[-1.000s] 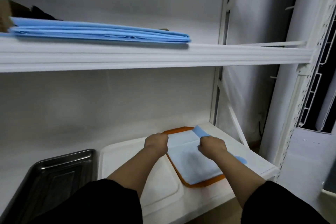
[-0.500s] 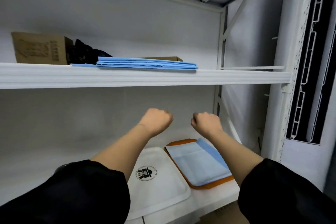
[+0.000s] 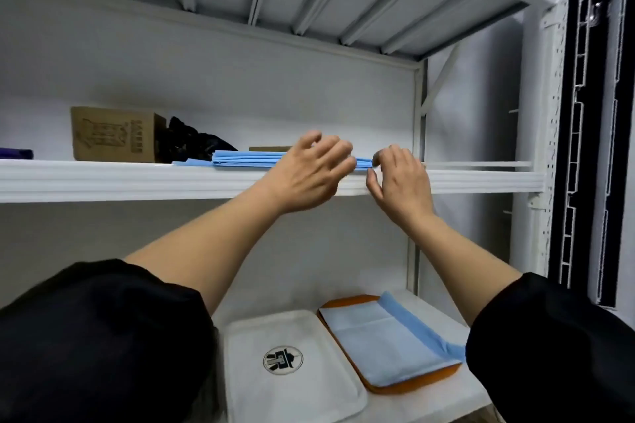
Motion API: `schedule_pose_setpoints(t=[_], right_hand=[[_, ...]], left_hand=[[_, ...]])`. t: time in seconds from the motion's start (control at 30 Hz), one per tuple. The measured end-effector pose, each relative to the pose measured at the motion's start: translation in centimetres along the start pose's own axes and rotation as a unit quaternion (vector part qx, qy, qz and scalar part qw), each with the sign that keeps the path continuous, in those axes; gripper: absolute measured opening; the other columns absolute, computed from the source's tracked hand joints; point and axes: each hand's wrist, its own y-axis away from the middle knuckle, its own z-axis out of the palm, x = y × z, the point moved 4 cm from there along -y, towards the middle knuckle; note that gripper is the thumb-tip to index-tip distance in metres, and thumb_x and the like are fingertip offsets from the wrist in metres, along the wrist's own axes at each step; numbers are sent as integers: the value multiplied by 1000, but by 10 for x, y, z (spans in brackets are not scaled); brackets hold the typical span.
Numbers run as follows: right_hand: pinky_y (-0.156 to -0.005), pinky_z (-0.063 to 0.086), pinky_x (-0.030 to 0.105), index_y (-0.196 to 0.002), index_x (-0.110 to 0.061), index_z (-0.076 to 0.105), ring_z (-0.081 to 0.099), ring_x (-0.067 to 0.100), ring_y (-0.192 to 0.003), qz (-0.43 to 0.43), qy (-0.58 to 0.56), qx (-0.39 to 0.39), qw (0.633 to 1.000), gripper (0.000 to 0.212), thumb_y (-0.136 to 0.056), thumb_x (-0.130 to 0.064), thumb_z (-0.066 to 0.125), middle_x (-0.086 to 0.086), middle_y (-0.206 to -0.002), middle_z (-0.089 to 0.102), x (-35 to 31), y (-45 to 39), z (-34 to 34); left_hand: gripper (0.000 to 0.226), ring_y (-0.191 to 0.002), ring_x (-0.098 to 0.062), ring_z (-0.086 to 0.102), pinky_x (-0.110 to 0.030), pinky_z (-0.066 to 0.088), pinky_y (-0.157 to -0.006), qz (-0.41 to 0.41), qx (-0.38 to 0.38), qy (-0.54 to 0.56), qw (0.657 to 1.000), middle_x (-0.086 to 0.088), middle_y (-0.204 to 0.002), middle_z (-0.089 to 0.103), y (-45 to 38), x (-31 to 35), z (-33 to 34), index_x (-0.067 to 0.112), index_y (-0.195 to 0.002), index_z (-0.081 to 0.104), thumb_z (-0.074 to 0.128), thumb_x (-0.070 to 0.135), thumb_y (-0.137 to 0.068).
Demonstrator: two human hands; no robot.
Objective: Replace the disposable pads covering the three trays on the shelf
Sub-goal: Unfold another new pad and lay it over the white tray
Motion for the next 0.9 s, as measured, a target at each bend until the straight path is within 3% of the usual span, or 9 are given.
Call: schedule_pose_setpoints(t=[0.13,0.23,0.33,0.43,0.5,0.6,0.67,0.77,0.9], right_hand=[[-76,37,37,-106,-12,54,51,28,-91,95,-19,-65,993,23,-92,-27,46,7,-101,56,7,-36,7],[-89,36,37,-123,-14,50,48,27,-112,164,-43,-174,970,35,-95,-33,41,7,-123,52,9,-60,24],[-97,37,40,-133,-14,47,43,30,-124,229,-68,-316,918,50,-95,-46,38,11,-137,45,7,-72,43],[-101,37,39,-134,-10,47,45,33,-125,248,-78,-441,859,57,-96,-51,37,14,-139,46,2,-80,55],[-106,31,36,-138,-6,43,40,31,-131,243,-86,-494,830,57,-99,-47,38,14,-145,41,-4,-82,57],[-106,29,36,-141,-7,40,37,30,-134,228,-64,-531,814,57,-100,-45,37,12,-148,37,-7,-84,63],[-97,36,35,-132,-6,48,45,30,-125,220,-53,-530,817,51,-98,-44,42,13,-138,46,-8,-86,70],[-73,39,30,-86,-11,55,53,26,-85,225,-55,-481,846,29,-87,-40,56,8,-95,57,-4,-90,83],[-53,27,26,-57,-14,36,34,19,-56,256,-82,-449,852,37,-80,-26,61,2,-59,36,-5,-93,85]], left_hand=[[27,-82,-28,57,-37,36,-72,-66,-66,-33,995,-12,-101,60,-11,-47,3,12,-95,57,43,28,-80],[39,-99,-30,53,-36,39,-77,-193,-208,-40,958,-14,-121,50,-13,-78,12,10,-112,52,40,40,-90],[54,-121,-33,42,-40,35,-92,-346,-381,56,855,-13,-140,29,1,-96,26,12,-132,38,37,51,-94],[66,-140,-37,22,-47,24,-111,-460,-488,151,727,-10,-156,9,19,-105,36,17,-148,22,32,56,-95],[67,-146,-33,9,-42,12,-117,-459,-563,199,658,-9,-160,6,29,-105,41,15,-152,14,28,53,-99],[67,-143,-29,22,-39,18,-114,-426,-630,204,617,-9,-158,20,42,-106,50,17,-150,25,26,58,-97],[71,-142,-29,24,-39,20,-114,-422,-646,202,603,-8,-157,21,47,-107,55,18,-150,27,26,63,-94],[71,-141,-28,26,-39,21,-113,-415,-650,210,601,-8,-156,24,47,-106,58,17,-149,29,26,63,-94],[74,-142,-27,26,-38,20,-113,-424,-640,215,604,-8,-156,24,51,-105,60,18,-149,29,27,66,-92]])
